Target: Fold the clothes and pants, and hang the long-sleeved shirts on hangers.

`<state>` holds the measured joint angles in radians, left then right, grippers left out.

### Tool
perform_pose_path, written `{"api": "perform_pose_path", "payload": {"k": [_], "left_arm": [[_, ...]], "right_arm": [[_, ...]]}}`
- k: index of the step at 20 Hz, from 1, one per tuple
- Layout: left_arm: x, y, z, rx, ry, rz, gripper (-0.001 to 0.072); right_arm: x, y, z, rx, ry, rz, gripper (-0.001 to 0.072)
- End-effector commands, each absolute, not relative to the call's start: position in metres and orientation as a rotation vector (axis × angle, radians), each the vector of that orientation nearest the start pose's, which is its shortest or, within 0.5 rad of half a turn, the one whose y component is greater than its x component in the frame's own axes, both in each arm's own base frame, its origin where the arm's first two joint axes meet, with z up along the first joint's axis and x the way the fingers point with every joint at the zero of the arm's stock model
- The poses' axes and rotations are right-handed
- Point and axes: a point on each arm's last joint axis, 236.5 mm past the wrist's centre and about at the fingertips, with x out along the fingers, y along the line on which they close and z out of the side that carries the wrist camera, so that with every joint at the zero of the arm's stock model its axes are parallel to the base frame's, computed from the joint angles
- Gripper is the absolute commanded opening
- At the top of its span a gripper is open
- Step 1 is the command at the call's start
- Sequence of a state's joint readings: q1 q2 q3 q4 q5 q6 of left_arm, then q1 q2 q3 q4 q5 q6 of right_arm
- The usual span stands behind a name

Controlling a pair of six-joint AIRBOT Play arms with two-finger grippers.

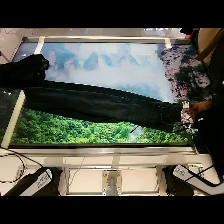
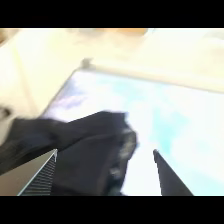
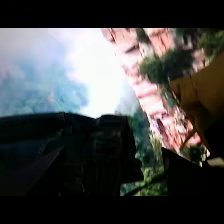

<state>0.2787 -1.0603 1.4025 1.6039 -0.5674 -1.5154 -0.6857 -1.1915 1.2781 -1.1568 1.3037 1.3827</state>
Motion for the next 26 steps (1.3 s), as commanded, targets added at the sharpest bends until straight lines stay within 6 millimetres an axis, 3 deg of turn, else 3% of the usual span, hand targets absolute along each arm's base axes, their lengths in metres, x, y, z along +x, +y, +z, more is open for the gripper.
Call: {"api": "perform_pose_path", "payload": {"k": [1,3,6,9,12,17,23,26], "left_arm": [[0.449,0.076,0.335,0.053,0.182,0.166,0.0708],[0.453,0.048,0.335,0.059,0.18,0.102,0.0708],[0.456,0.014,0.334,0.066,0.179,0.029,0.0708],[0.455,0.005,0.331,0.067,0.194,0.007,0.0708],[0.45,0.005,0.31,0.062,0.283,0.006,0.0708],[0.444,0.005,0.291,0.062,0.369,0.004,0.0708],[0.444,0.005,0.29,0.062,0.371,0.004,0.0708],[0.446,0.005,0.275,0.061,0.422,0.003,0.0708]], "right_arm": [[0.309,-0.154,0.051,0.776,1.245,-0.042,0.0671],[0.316,-0.161,0.032,0.8,1.224,0.025,0.0678],[0.32,-0.151,-0.012,0.82,1.253,0.148,0.0678],[0.336,-0.13,-0.045,0.903,1.173,0.272,0.0678],[0.327,-0.123,-0.079,0.916,1.2,0.284,0.0678],[0.326,-0.101,-0.098,0.915,1.249,0.341,0.0678],[0.342,-0.052,-0.107,0.768,1.324,0.447,0.0671],[0.351,-0.03,-0.108,0.725,1.337,0.477,0.0658]]}}
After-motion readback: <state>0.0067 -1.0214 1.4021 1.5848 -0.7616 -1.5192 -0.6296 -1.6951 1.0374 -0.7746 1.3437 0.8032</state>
